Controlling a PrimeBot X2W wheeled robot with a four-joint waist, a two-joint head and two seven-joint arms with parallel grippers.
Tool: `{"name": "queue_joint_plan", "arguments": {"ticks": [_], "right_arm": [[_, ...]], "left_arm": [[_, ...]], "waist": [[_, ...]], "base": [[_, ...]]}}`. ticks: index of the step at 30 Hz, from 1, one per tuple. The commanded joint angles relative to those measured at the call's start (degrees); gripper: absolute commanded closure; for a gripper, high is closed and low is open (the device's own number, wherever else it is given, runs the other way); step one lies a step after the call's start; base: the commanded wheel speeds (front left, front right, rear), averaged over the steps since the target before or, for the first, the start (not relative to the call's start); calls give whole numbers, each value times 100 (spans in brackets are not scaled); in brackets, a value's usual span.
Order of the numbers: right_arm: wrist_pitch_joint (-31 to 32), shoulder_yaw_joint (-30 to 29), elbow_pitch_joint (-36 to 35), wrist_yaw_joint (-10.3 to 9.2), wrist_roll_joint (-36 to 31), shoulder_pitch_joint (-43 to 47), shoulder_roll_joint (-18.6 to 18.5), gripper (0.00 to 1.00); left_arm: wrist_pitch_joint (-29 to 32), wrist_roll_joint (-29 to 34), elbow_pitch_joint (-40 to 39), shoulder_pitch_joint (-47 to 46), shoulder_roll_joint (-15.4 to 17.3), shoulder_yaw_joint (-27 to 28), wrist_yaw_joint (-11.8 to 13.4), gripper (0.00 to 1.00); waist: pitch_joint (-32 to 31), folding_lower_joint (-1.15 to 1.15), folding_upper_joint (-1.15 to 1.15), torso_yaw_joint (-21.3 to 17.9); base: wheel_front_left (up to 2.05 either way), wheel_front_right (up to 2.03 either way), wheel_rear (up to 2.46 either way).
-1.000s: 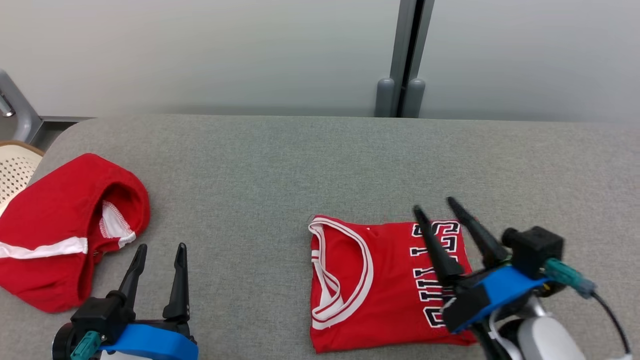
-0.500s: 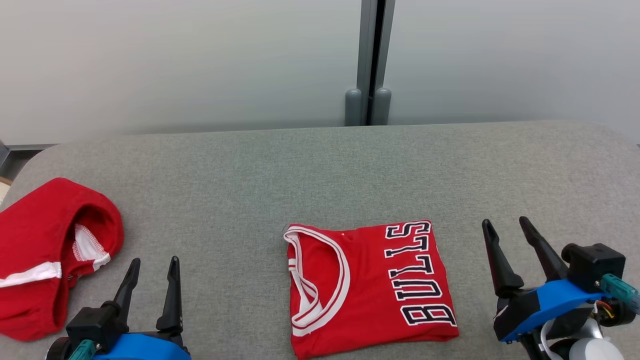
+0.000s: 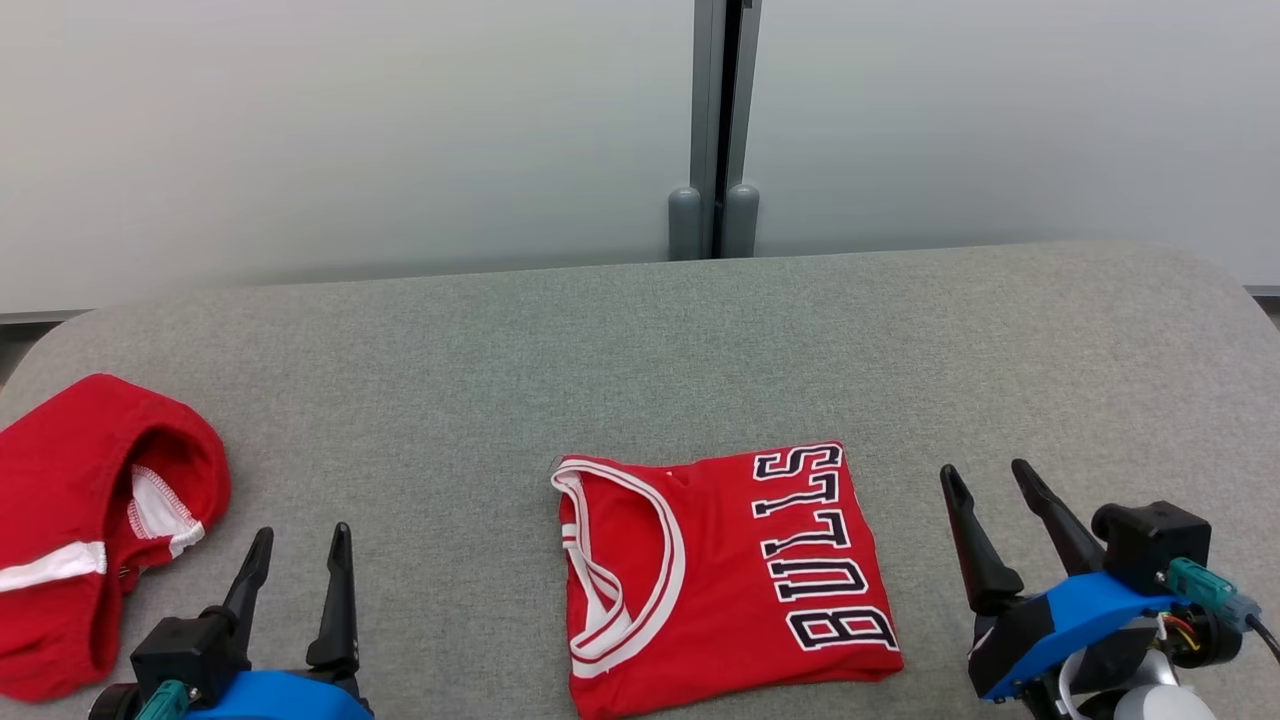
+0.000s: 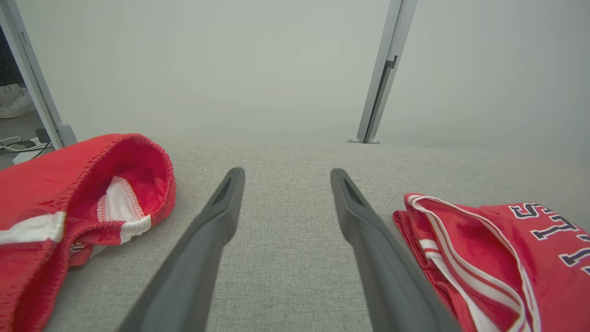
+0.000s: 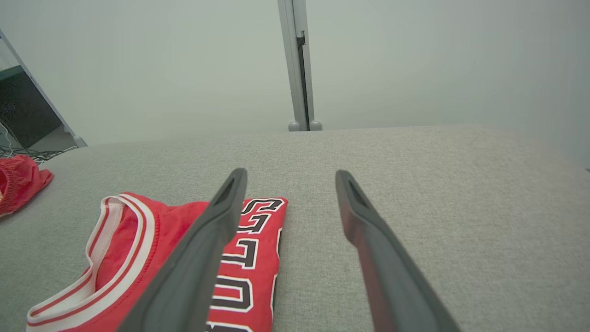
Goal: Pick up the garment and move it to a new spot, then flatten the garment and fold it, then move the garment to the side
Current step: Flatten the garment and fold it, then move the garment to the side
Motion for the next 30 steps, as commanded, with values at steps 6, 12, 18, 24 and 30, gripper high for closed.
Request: {"name": "queue_joint_plan", "arguments": {"ticks": [6,12,18,24,30], "right_arm": [[-32,-23,53,3,31,-21,-3,0],[10,-18,73,3,53,-61,-2,0],[289,137,102,3,12,-337,-1,0],[1226,144,533,3,135,-763,-2,0],[2169,12,1498,3,363,-1228,-1,0]], "left_arm": [[-50,-35,13,-117,5,-24,-3,0],[-76,-58,38,-156,23,-40,-27,0],[-94,-50,-53,-216,9,-57,34,0],[-105,-45,-98,-279,-25,-107,21,0],[-116,-27,-81,-408,-42,-184,-31,0]], "waist": [[39,0,0,29],[63,0,0,66],[170,0,0,127],[258,0,0,293],[351,0,0,575]], "base": [[0,0,0],[0,0,0],[0,0,0],[0,0,0],[0,0,0]]}}
